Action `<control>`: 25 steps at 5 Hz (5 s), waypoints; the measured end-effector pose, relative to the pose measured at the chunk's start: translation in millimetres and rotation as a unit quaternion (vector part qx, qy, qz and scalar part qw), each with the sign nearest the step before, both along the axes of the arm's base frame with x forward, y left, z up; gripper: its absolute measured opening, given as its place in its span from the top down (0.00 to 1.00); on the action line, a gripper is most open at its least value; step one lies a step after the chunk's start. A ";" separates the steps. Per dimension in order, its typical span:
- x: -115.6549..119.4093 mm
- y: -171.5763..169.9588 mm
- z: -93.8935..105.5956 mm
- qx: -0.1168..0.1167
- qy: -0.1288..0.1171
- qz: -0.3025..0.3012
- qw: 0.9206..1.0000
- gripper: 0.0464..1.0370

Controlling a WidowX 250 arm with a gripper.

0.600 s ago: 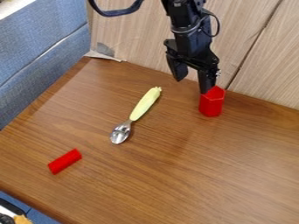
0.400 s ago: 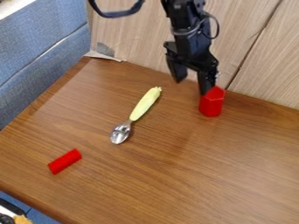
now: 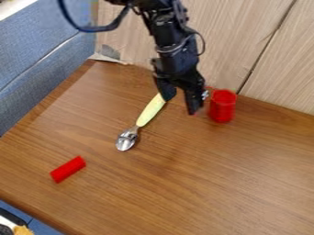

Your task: Move the red object to the upper right of the table

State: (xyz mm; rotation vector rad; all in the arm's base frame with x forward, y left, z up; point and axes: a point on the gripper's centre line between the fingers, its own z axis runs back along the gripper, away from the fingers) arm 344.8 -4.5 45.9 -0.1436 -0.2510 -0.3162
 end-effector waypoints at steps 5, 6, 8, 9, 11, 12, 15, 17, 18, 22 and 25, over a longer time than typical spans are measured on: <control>-106.0 87.7 -26.6 0.046 0.056 0.062 0.995 0.04; -122.9 101.0 -32.4 0.096 0.094 0.079 0.988 0.04; -137.1 105.2 -50.0 0.123 0.136 0.065 0.981 0.04; -138.4 103.0 -60.6 0.113 0.152 0.052 0.980 0.04; -133.6 107.5 -63.6 0.108 0.139 0.047 0.983 0.33; -132.6 110.0 -64.1 0.098 0.126 0.050 0.986 0.63; -130.1 105.5 -62.8 0.094 0.118 0.049 0.987 0.78; -109.7 55.9 -34.8 0.060 0.081 0.027 0.995 0.78; -92.9 20.8 -21.4 0.027 0.066 -0.002 0.997 0.78; -18.4 -97.3 -53.6 -0.020 0.050 -0.121 0.991 0.78; -14.4 -106.2 -54.0 -0.004 0.052 -0.145 0.988 0.13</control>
